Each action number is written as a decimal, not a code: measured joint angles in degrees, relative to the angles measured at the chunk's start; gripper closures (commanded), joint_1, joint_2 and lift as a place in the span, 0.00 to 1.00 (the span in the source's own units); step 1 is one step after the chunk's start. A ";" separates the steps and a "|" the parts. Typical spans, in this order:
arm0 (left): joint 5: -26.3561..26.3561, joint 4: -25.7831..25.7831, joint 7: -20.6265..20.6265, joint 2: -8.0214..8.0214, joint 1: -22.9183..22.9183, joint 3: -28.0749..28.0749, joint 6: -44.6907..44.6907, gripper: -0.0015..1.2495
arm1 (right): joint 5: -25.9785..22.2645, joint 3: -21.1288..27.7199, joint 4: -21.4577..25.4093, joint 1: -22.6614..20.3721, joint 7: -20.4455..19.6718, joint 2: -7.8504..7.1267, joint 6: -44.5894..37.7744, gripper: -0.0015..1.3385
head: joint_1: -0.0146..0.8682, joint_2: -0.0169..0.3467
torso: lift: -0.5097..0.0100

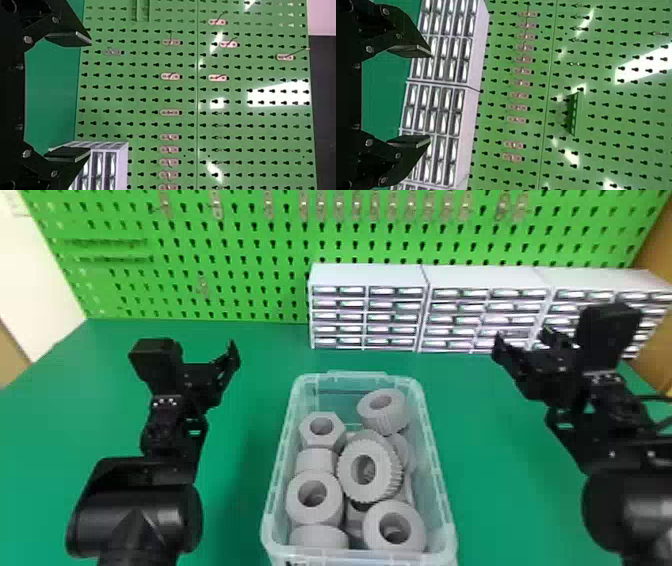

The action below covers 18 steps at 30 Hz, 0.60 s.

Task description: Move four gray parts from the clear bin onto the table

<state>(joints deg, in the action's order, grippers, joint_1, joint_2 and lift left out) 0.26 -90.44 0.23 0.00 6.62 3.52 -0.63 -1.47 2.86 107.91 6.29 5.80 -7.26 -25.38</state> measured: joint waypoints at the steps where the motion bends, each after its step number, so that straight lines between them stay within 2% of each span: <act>1: -0.03 0.00 -0.01 0.00 0.01 0.04 0.01 0.24 | 0.31 -0.40 0.66 0.37 0.00 -0.05 -1.42 0.37 | 0.80 0.24 | 0.88; 11: -0.31 0.00 -0.05 0.00 0.01 0.09 0.02 0.24 | 1.91 -2.72 5.34 2.44 0.02 -0.42 -12.22 0.37 | 0.80 0.24 | 0.88; 18: -0.63 0.01 -0.05 0.00 -0.07 -0.10 -0.06 0.24 | 1.39 -5.36 8.04 5.69 0.08 -2.32 -22.88 0.37 | 0.80 0.24 | 0.88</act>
<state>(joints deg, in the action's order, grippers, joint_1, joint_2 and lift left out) -0.38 -90.42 0.18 0.00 6.56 3.42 -0.69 -0.08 -2.50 115.96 11.98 5.88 -9.58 -48.26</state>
